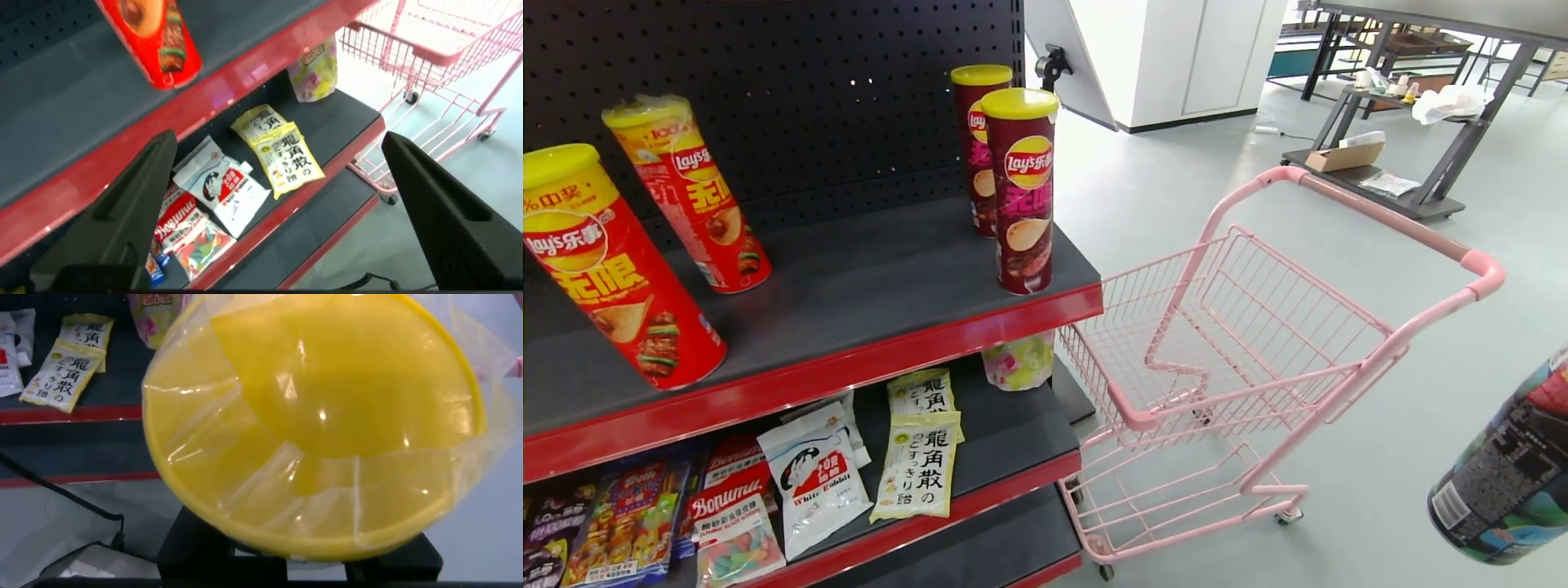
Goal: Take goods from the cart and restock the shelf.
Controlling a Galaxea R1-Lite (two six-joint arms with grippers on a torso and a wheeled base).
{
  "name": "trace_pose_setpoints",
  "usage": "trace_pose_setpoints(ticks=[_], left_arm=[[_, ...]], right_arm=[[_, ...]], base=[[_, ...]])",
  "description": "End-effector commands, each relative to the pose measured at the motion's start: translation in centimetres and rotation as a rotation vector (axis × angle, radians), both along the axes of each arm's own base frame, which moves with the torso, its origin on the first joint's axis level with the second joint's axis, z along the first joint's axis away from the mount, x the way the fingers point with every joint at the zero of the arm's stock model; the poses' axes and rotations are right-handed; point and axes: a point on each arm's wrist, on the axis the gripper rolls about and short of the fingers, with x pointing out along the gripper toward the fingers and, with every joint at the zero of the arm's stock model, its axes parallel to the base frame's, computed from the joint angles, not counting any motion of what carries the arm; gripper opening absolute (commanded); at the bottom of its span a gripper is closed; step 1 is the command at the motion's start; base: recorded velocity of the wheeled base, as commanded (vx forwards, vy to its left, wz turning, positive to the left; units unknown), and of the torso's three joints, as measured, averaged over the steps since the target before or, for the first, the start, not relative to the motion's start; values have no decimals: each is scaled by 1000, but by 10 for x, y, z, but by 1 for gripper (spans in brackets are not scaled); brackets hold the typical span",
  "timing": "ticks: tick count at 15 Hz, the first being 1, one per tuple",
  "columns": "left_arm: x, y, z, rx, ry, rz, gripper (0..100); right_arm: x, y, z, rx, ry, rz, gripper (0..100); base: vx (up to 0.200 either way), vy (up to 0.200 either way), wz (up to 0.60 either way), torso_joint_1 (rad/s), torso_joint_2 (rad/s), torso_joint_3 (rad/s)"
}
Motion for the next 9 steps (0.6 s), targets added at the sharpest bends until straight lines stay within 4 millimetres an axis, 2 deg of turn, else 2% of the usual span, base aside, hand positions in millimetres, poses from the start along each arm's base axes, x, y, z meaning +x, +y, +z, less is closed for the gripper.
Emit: trace_pose_setpoints(ticks=[1,6,9], left_arm=[[1,0,0,2,5,0,100],[2,-1,0,4,10,0,100],[2,-1,0,3,12,1,100]], right_arm=[[5,1,0,-2,14,2,0],[11,2,6,-1,11,5,0],[10,2,4,-5,15,3,0]], base=[[0,0,0,232,-593,-369],[0,0,0,200,-503,-303],[0,0,0,41,-112,-67]])
